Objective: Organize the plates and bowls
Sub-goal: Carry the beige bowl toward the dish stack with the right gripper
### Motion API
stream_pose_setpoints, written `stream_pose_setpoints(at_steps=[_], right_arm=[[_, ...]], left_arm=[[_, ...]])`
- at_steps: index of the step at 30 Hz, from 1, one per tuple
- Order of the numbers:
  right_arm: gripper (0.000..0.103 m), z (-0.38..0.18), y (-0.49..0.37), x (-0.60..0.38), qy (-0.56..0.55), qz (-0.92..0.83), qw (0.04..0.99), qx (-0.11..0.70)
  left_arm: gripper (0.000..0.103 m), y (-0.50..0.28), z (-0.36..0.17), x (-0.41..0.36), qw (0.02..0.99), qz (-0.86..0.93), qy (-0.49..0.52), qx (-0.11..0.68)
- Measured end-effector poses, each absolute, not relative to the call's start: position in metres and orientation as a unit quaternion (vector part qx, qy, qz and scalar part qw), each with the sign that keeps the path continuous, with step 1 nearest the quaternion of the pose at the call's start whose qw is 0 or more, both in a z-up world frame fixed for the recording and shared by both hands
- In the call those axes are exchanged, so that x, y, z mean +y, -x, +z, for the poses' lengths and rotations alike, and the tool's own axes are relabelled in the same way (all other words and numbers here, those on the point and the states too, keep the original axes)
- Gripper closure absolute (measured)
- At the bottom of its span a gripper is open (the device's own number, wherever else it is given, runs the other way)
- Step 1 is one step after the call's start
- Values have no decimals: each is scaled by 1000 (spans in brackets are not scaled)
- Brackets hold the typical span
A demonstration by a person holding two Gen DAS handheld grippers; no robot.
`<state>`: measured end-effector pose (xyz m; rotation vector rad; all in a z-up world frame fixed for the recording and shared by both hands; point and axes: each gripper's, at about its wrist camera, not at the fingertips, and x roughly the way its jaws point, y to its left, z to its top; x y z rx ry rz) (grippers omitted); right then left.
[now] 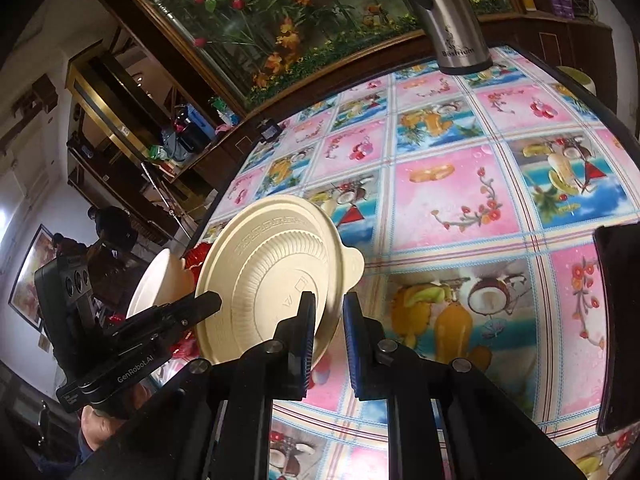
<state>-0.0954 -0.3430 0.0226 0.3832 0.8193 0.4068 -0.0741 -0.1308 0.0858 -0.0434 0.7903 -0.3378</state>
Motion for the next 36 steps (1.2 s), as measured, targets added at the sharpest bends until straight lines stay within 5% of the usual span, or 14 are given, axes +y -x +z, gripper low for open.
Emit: stream_pose_setpoints(at_steps=[36], right_arm=[[87, 70, 75, -139, -70, 327, 855, 396]], left_arm=[[88, 127, 116, 43, 952, -4, 97, 290]])
